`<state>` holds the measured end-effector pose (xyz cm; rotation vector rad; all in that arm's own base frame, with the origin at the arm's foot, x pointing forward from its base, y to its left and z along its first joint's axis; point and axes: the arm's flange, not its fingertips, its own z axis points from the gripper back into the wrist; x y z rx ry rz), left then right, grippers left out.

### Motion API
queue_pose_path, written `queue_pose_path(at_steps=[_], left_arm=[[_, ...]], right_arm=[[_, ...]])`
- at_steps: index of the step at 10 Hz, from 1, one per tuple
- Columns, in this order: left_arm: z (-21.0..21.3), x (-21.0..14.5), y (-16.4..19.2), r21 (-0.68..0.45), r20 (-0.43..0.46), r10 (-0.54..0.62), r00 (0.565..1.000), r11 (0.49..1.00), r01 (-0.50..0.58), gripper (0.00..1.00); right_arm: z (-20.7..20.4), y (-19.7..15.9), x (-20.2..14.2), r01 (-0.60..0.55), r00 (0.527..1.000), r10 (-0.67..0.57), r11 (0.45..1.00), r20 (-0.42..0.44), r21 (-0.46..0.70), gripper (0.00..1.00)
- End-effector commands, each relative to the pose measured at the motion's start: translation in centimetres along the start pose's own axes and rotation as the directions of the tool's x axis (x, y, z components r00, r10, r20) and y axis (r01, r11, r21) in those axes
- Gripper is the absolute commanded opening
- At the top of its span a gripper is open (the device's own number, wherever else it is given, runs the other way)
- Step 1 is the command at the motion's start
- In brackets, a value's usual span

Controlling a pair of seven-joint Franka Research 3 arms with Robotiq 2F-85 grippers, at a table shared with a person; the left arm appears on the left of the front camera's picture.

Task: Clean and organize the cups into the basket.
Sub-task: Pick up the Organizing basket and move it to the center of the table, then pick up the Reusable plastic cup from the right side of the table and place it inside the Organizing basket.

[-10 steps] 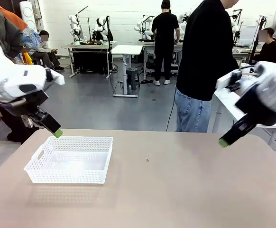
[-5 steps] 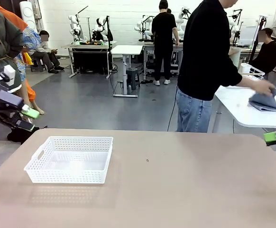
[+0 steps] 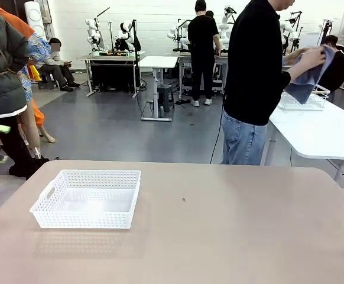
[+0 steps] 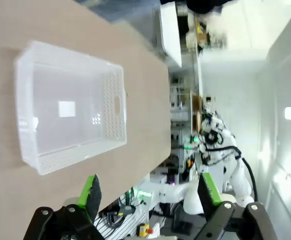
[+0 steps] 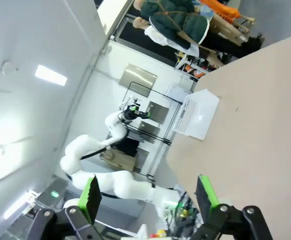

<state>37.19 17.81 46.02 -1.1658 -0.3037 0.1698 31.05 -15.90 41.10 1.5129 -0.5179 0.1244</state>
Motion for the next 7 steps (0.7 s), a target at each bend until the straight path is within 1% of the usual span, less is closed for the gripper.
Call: queue_pose_path(at_steps=[1,2,3,4,7], left_arm=[[3.0,-0.5,-0.1,-0.018,0.068,0.015,0.998,1.0,-0.014,1.0],[5.0,-1.2,0.4,-0.021,0.102,0.022,0.995,1.0,-0.02,1.0],[6.8,-1.9,0.8,-0.014,0.132,0.025,0.991,1.0,-0.024,1.0],[8.3,-2.4,1.0,0.003,0.158,0.029,0.987,1.0,-0.03,1.0],[10.4,-4.0,1.1,0.014,0.21,0.041,0.977,0.999,-0.045,1.0]], right_arm=[[3.1,1.0,-1.1,0.007,0.999,-0.01,0.998,-0.048,-0.06,1.0],[4.9,1.7,-2.1,0.008,0.998,-0.014,0.996,-0.064,-0.093,1.0],[6.3,2.3,-3.2,0.026,0.992,-0.039,0.994,-0.123,-0.108,1.0],[8.1,3.0,-4.2,0.03,0.993,-0.044,0.99,-0.108,-0.137,1.0],[12.3,4.2,-6.7,0.001,0.999,0.006,0.986,0.038,-0.165,1.0]])
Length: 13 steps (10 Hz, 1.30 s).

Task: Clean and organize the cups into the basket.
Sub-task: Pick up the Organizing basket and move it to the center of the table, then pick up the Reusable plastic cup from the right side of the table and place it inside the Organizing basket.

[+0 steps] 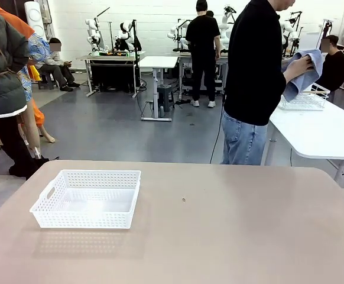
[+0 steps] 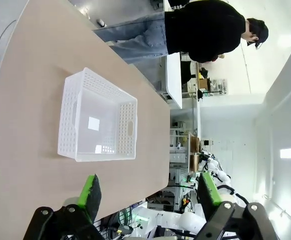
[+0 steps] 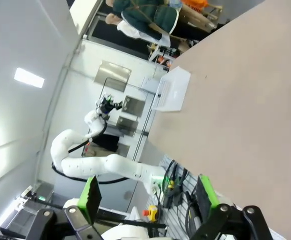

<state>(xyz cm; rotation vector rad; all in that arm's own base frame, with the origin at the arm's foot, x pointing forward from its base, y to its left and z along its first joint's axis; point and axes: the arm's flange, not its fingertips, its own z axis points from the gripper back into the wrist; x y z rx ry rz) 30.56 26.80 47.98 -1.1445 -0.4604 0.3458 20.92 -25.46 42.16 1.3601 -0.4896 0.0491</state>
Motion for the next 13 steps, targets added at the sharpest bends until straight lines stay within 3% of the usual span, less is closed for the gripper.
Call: queue_pose_path(at_steps=[1,2,3,13], left_arm=[[0.0,-0.9,-0.4,0.012,0.006,-0.012,1.0,1.0,0.012,1.0],[0.3,-0.8,-0.5,0.0,0.013,-0.038,0.999,0.999,0.038,1.0],[0.3,-0.1,-0.1,0.001,0.008,-0.002,1.0,1.0,0.002,1.0],[0.3,-0.1,-0.1,0.001,0.008,-0.002,1.0,1.0,0.002,1.0]], right_arm=[[1.8,-0.4,-1.1,-0.024,0.994,0.027,0.999,0.103,-0.027,1.0],[2.8,-0.7,-1.4,0.009,0.98,0.01,0.996,0.198,-0.092,1.0],[1.2,0.1,-0.8,-0.005,0.999,0.006,1.0,0.045,-0.015,1.0],[1.2,0.1,-0.8,-0.005,0.999,0.006,1.0,0.045,-0.015,1.0]])
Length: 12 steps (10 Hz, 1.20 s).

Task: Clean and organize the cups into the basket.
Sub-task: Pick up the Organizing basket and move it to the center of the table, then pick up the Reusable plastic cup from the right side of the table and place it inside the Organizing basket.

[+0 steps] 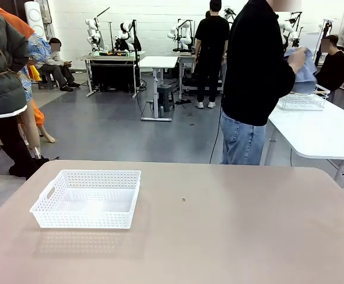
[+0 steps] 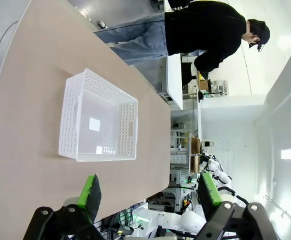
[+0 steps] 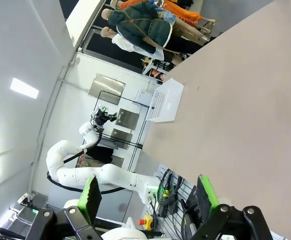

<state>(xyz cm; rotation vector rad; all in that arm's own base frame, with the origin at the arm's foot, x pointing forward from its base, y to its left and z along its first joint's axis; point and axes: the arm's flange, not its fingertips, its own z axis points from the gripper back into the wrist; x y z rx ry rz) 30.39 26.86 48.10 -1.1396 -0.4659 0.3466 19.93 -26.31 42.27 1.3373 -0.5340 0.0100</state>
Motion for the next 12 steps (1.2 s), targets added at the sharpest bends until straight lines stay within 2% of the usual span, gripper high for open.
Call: queue_pose_path(at_steps=[1,12], left_arm=[[0.16,-0.03,0.01,-0.002,0.003,0.002,1.0,1.0,-0.002,1.0],[0.16,-0.03,0.01,-0.002,0.003,0.002,1.0,1.0,-0.002,1.0]], right_arm=[[0.11,-0.14,-0.11,-0.002,1.0,0.002,1.0,-0.006,0.012,1.0],[0.11,-0.14,-0.11,-0.002,1.0,0.002,1.0,-0.006,0.012,1.0]])
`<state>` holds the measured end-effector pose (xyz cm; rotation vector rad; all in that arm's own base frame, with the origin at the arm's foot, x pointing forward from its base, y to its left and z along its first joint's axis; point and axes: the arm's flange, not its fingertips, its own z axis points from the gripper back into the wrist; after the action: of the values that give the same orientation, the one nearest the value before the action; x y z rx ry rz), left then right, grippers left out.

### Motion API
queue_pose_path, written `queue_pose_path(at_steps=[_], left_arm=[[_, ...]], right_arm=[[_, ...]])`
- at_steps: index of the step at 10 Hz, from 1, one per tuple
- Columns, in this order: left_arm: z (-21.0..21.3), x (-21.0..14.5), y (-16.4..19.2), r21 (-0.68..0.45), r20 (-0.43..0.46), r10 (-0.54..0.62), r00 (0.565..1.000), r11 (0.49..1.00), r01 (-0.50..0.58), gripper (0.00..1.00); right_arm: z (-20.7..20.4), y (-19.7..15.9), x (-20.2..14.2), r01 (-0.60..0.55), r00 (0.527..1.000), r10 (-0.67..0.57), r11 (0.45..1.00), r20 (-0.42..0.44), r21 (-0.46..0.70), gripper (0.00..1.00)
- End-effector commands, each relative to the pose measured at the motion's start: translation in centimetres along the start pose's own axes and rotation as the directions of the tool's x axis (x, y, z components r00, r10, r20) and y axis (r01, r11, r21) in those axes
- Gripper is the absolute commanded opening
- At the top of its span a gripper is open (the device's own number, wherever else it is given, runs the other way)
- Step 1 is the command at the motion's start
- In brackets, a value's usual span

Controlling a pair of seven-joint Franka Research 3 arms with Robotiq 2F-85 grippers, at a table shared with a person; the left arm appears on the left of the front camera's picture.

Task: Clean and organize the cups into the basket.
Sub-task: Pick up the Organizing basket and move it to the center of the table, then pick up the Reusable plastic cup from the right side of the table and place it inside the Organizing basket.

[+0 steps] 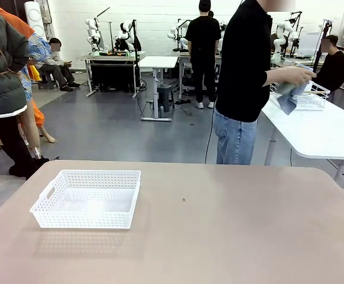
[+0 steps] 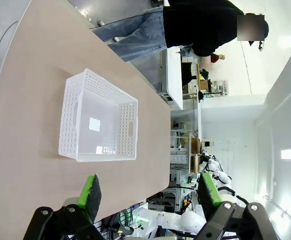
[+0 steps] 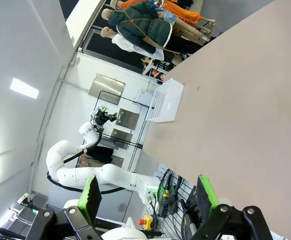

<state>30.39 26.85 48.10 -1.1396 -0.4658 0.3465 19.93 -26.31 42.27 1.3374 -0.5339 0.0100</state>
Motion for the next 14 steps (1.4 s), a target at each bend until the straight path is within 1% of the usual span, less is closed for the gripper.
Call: queue_pose_path(at_steps=[1,14], left_arm=[[0.16,-0.03,0.01,-0.002,0.003,0.002,1.0,1.0,-0.002,1.0],[0.16,-0.03,0.01,-0.002,0.003,0.002,1.0,1.0,-0.002,1.0]], right_arm=[[0.11,-0.14,-0.11,-0.002,1.0,0.002,1.0,-0.006,0.012,1.0],[0.11,-0.14,-0.11,-0.002,1.0,0.002,1.0,-0.006,0.012,1.0]])
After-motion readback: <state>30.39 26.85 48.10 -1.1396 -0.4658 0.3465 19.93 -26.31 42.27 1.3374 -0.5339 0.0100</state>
